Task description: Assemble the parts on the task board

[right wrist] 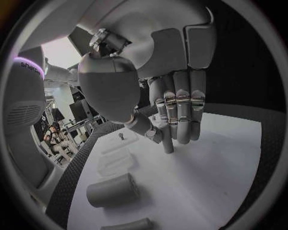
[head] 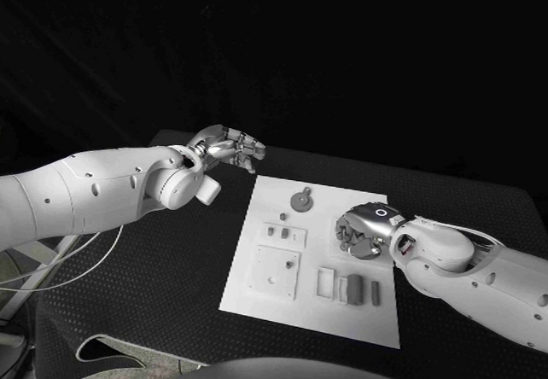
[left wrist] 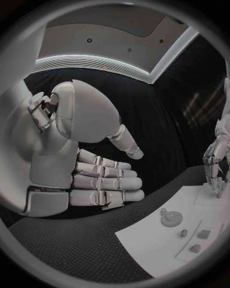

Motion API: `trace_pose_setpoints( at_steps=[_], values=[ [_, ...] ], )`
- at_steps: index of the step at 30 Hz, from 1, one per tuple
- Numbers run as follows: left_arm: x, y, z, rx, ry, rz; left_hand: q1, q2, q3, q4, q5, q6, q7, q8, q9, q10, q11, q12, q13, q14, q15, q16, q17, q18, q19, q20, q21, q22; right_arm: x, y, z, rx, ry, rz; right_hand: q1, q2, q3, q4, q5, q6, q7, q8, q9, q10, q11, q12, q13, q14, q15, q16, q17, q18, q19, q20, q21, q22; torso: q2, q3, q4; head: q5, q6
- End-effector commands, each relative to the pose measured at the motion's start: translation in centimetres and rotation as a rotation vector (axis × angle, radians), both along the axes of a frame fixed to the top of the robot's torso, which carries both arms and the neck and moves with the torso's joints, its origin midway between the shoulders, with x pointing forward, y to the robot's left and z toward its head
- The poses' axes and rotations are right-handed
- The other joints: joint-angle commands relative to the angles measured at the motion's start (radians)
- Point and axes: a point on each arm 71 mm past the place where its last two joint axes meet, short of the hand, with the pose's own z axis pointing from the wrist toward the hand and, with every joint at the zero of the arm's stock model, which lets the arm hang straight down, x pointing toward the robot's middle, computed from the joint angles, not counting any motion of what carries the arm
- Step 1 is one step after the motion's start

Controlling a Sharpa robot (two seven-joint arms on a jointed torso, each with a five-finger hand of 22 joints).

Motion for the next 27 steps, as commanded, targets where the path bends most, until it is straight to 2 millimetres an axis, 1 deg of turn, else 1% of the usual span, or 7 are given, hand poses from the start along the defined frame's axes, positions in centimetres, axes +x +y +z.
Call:
trace_pose_setpoints(
  at_steps=[1,9,13,17,18,23,27],
  values=[
    [0.0,-0.2,0.1,-0.013,-0.003,-0.014,0.002,0.009,-0.007,0.0,-0.003,-0.005,0.001,-0.005,-0.001,-0.006,0.001,-0.003,-0.001,0.007,0.003,-0.006,0.001,0.011,0.004,0.002,-0.005,-0.002,-0.3,0.5,0.7,0.016,-0.022,0.016,0.0,0.009,0.008,0.0,0.004,0.007,-0.002,0.006,-0.001,0.007,0.003,0.007,0.002,0.007,-0.003,0.004,0.001,0.014,0.008,-0.003,0.007,0.026,0.0,-0.0001,-0.0009,0.003,0.0],
    [0.0,-0.3,0.1,-0.013,-0.002,-0.015,0.002,0.009,-0.007,0.0,-0.003,-0.005,0.001,-0.005,-0.001,-0.006,0.001,-0.003,-0.001,0.007,0.003,-0.007,0.002,0.011,0.003,0.002,-0.005,-0.002,-0.1,1.2,2.7,0.02,-0.052,0.032,0.0,0.008,0.008,0.0,0.004,0.008,-0.003,0.006,0.0,0.008,0.002,0.007,0.003,0.007,-0.004,0.006,0.002,0.014,0.009,-0.003,0.008,0.026,0.0,-0.0006,-0.0006,0.005,0.0],
    [0.0,-0.3,0.1,-0.013,-0.001,-0.015,0.002,0.009,-0.007,0.0,-0.003,-0.005,0.001,-0.005,-0.001,-0.006,0.001,-0.003,-0.001,0.007,0.003,-0.007,0.002,0.011,0.003,0.002,-0.005,-0.002,-0.6,2.0,3.3,0.044,-0.048,0.052,0.001,0.008,0.009,0.0,0.004,0.009,-0.003,0.006,0.0,0.009,0.002,0.008,0.004,0.008,-0.004,0.007,0.002,0.014,0.01,-0.004,0.009,0.026,0.0,-0.0001,0.0002,0.009,-0.001],
    [0.0,-0.3,0.1,-0.013,-0.001,-0.016,0.002,0.009,-0.007,0.0,-0.003,-0.005,0.001,-0.005,-0.001,-0.006,0.001,-0.003,-0.001,0.007,0.003,-0.007,0.002,0.011,0.003,0.002,-0.005,-0.002,-1.5,3.7,3.6,0.078,-0.016,0.092,0.0,0.008,0.009,0.0,0.004,0.009,-0.003,0.006,0.001,0.009,0.002,0.008,0.004,0.008,-0.004,0.007,0.002,0.014,0.011,-0.004,0.01,0.026,0.0,0.0002,0.0,0.012,-0.002],
    [0.0,-0.3,0.1,-0.013,-0.001,-0.016,0.002,0.009,-0.007,0.0,-0.003,-0.005,0.001,-0.005,-0.001,-0.006,0.001,-0.003,-0.001,0.007,0.003,-0.007,0.002,0.011,0.003,0.002,-0.005,-0.002,-1.6,3.9,3.6,0.081,-0.013,0.098,0.0,0.008,0.009,0.0,0.004,0.009,-0.003,0.006,0.001,0.009,0.002,0.008,0.005,0.008,-0.004,0.007,0.002,0.014,0.011,-0.004,0.01,0.026,0.0,0.0002,-0.0005,0.014,-0.002],
    [0.0,-0.4,0.1,-0.014,-0.002,-0.017,0.003,0.009,-0.007,0.0,-0.003,-0.005,0.001,-0.005,-0.001,-0.006,0.001,-0.003,-0.001,0.007,0.003,-0.007,0.002,0.011,0.003,0.002,-0.005,-0.003,-2.4,6.4,3.9,0.106,0.003,0.154,0.0,0.009,0.01,0.001,0.004,0.008,-0.003,0.006,0.001,0.009,0.002,0.008,0.005,0.008,-0.004,0.007,0.002,0.014,0.011,-0.004,0.01,0.025,0.001,0.0014,-0.0025,0.021,-0.004],
    [0.0,-0.5,0.1,-0.015,-0.001,-0.019,0.003,0.009,-0.008,0.0,-0.003,-0.005,0.001,-0.005,-0.001,-0.006,0.002,-0.003,-0.001,0.007,0.003,-0.007,0.003,0.011,0.003,0.002,-0.005,-0.003,-3.2,7.9,3.6,0.121,0.017,0.189,-0.001,0.01,0.01,0.0,0.004,0.007,-0.003,0.005,0.001,0.008,0.002,0.007,0.005,0.008,-0.005,0.008,0.002,0.014,0.011,-0.004,0.011,0.025,0.001,0.0003,-0.0004,0.023,-0.007]
  ],
)
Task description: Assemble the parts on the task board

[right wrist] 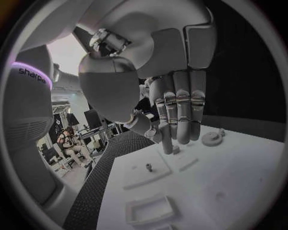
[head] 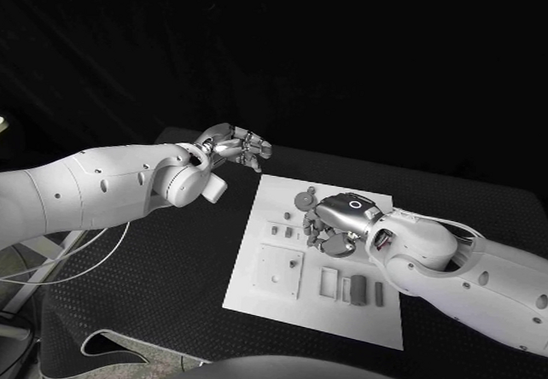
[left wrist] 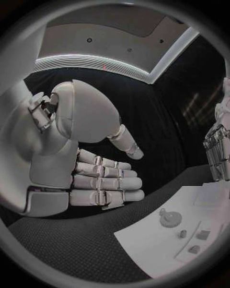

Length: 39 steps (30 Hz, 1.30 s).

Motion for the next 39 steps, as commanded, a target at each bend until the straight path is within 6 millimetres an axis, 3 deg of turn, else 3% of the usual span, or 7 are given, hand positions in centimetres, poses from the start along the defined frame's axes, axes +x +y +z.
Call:
trace_pose_setpoints(
  at_steps=[1,11,20,29,39],
  values=[
    [0.0,-0.3,0.1,-0.013,-0.002,-0.015,0.003,0.009,-0.008,0.0,-0.003,-0.005,0.001,-0.005,-0.001,-0.006,0.002,-0.002,-0.002,0.004,0.0,-0.005,0.001,0.011,0.003,0.002,-0.005,-0.001,-0.6,1.0,-0.5,-0.001,0.03,0.035,-0.001,0.011,0.005,0.001,0.003,0.004,0.001,0.003,0.001,0.005,-0.002,0.002,0.004,0.003,-0.006,0.004,0.001,0.014,0.007,-0.001,0.004,0.025,0.0,-0.0007,0.0016,0.003,-0.004],
    [0.0,-0.5,0.1,-0.014,-0.001,-0.018,0.002,0.009,-0.008,0.0,-0.003,-0.005,0.001,-0.005,-0.001,-0.006,0.002,-0.002,-0.002,0.004,0.0,-0.005,0.001,0.011,0.003,0.002,-0.005,-0.001,-2.4,3.8,-2.9,0.007,0.091,0.09,-0.002,0.012,0.005,0.0,0.003,0.003,0.001,0.002,0.001,0.004,-0.001,0.002,0.005,0.002,-0.006,0.005,0.001,0.014,0.008,-0.001,0.005,0.024,-0.001,-0.0012,0.0029,0.009,-0.008],
    [0.0,-0.6,0.1,-0.014,-0.001,-0.02,0.002,0.009,-0.008,0.0,-0.003,-0.005,0.001,-0.005,-0.001,-0.006,0.002,-0.002,-0.002,0.004,0.0,-0.005,0.002,0.011,0.003,0.002,-0.005,-0.002,-3.5,5.4,-4.6,0.004,0.117,0.113,-0.003,0.014,0.006,-0.001,0.003,0.001,0.001,0.002,0.002,0.003,-0.001,0.001,0.005,0.002,-0.007,0.006,0.001,0.014,0.008,-0.002,0.005,0.025,0.0,-0.0008,0.0024,0.024,-0.017],
    [0.1,-0.7,0.1,-0.015,0.001,-0.022,0.003,0.009,-0.008,0.0,-0.003,-0.005,0.001,-0.005,-0.002,-0.006,0.002,-0.002,-0.002,0.004,0.0,-0.006,0.002,0.011,0.003,0.002,-0.004,-0.002,-3.5,5.8,-5.1,0.007,0.11,0.113,-0.003,0.013,0.005,-0.001,0.003,0.001,0.002,0.001,0.002,0.003,-0.001,0.0,0.006,0.003,-0.007,0.007,0.001,0.014,0.008,-0.002,0.006,0.025,0.0,-0.0004,0.0035,0.038,-0.026],
    [0.1,-0.8,0.0,-0.015,0.001,-0.024,0.003,0.009,-0.008,0.0,-0.003,-0.005,0.001,-0.005,-0.002,-0.006,0.002,-0.002,-0.002,0.004,0.0,-0.006,0.003,0.011,0.003,0.002,-0.004,-0.002,-3.5,5.9,-5.7,-0.004,0.121,0.112,-0.004,0.013,0.005,-0.001,0.003,0.001,0.002,0.001,0.003,0.002,-0.002,0.0,0.007,0.004,-0.007,0.01,0.002,0.014,0.01,-0.003,0.009,0.025,0.0,-0.0009,0.002,0.044,-0.03]
  ],
)
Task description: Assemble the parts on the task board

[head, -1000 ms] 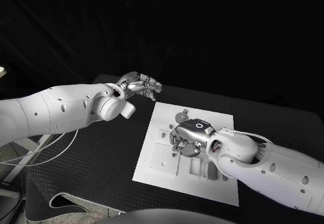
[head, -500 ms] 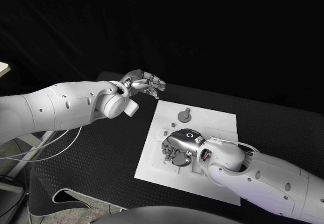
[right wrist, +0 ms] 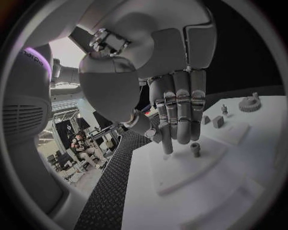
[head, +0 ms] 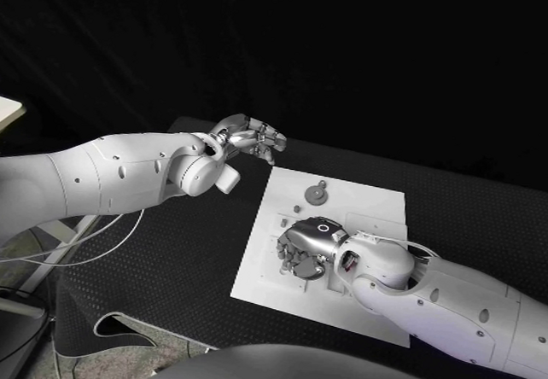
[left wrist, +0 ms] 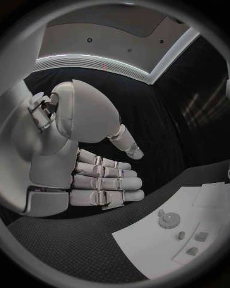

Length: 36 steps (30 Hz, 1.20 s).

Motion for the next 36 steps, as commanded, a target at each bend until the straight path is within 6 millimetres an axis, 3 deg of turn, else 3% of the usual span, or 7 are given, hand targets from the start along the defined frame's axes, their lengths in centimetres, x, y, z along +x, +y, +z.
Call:
trace_pose_setpoints(
  at_steps=[1,13,36],
  values=[
    [0.0,-0.3,0.1,-0.013,0.0,-0.015,0.003,0.009,-0.008,0.0,-0.003,-0.005,0.001,-0.005,-0.002,-0.007,0.002,-0.002,-0.001,0.004,0.0,-0.006,0.001,0.011,0.003,0.002,-0.004,-0.002,-0.3,0.2,-0.2,-0.006,-0.002,0.019,0.0,0.009,0.007,0.0,0.007,0.002,0.0,0.002,0.001,0.005,-0.004,0.003,0.001,0.003,-0.006,0.006,0.002,0.014,0.007,0.0,0.007,0.026,0.0,-0.0005,-0.0008,0.003,-0.003],
    [0.1,-0.4,0.0,-0.012,0.002,-0.016,0.003,0.009,-0.008,0.0,-0.003,-0.005,0.001,-0.005,-0.002,-0.007,0.002,-0.002,-0.001,0.004,0.0,-0.007,0.002,0.011,0.003,0.002,-0.004,-0.002,-0.3,0.0,-0.9,-0.018,0.01,0.016,0.0,0.009,0.007,0.0,0.007,0.002,0.0,0.002,0.002,0.005,-0.004,0.003,0.001,0.003,-0.006,0.008,0.002,0.014,0.007,0.0,0.009,0.026,0.0,-0.0015,-0.0006,0.005,-0.01],
    [0.1,-0.5,0.0,-0.013,0.002,-0.019,0.004,0.01,-0.007,0.0,-0.003,-0.005,0.001,-0.005,-0.002,-0.007,0.002,-0.002,-0.002,0.004,0.0,-0.008,0.003,0.011,0.003,0.002,-0.004,-0.003,-0.4,0.3,-1.5,-0.023,0.015,0.018,0.0,0.01,0.008,0.0,0.007,0.002,0.0,0.002,0.003,0.004,-0.004,0.002,0.003,0.004,-0.006,0.01,0.003,0.014,0.008,-0.001,0.011,0.026,0.0,0.0002,-0.0013,0.01,-0.019]
  ],
)
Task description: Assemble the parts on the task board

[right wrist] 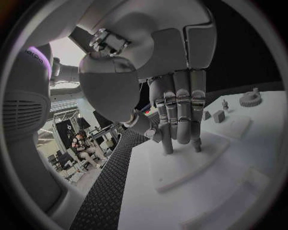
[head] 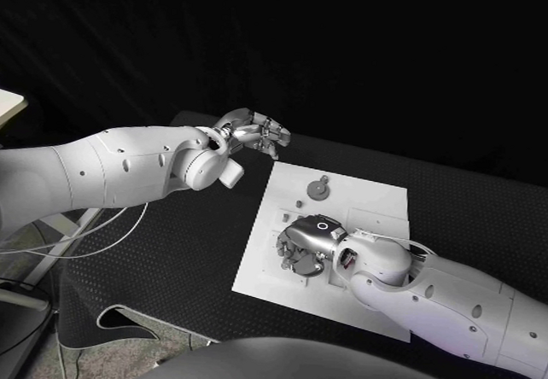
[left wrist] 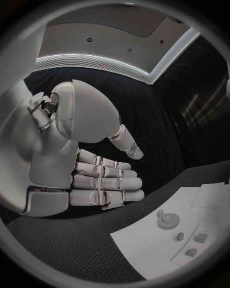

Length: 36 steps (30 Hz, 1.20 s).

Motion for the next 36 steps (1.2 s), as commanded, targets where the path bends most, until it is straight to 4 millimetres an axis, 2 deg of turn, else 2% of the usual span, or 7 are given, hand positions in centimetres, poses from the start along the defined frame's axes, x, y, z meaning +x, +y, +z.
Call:
trace_pose_setpoints(
  at_steps=[1,19,36],
  values=[
    [-0.02,-0.27,0.07,-0.013,0.0,-0.015,0.0,0.006,-0.007,0.0,-0.003,-0.006,0.001,-0.005,-0.001,-0.005,0.0,-0.002,-0.002,0.004,0.0,-0.004,0.001,0.011,0.003,0.002,-0.004,-0.001,-0.35,0.01,-0.53,-0.021,0.01,0.012,0.0,0.01,0.004,0.0,0.003,0.002,0.0,0.007,0.001,0.002,-0.002,0.003,0.0,0.0,-0.007,0.005,0.001,0.014,0.009,-0.001,0.007,0.026,0.0,0.0004,-0.0015,0.001,-0.001],
    [0.0,-0.3,0.06,-0.012,0.001,-0.015,0.0,0.007,-0.007,0.0,-0.003,-0.006,0.002,-0.005,-0.001,-0.005,0.0,-0.002,-0.002,0.004,0.0,-0.005,0.002,0.011,0.003,0.002,-0.004,-0.002,-0.48,0.08,-0.66,-0.018,0.032,0.012,0.0,0.011,0.004,0.0,0.003,0.002,0.0,0.006,0.002,0.002,-0.002,0.002,0.001,0.001,-0.007,0.008,0.002,0.014,0.01,-0.002,0.009,0.026,0.0,0.0005,-0.0018,-0.002,-0.001],
    [-0.02,-0.26,0.07,-0.013,0.001,-0.015,0.001,0.007,-0.007,0.0,-0.003,-0.006,0.002,-0.005,-0.002,-0.005,0.0,-0.003,-0.002,0.004,0.0,-0.006,0.003,0.011,0.003,0.002,-0.004,-0.003,-0.69,0.4,-1.22,-0.051,-0.031,0.023,0.001,0.009,0.005,-0.001,0.003,0.001,0.0,0.006,0.003,0.001,-0.002,0.001,0.002,0.0,-0.007,0.009,0.002,0.014,0.009,-0.003,0.011,0.026,0.0,0.0006,-0.0013,-0.001,-0.001]
  ],
)
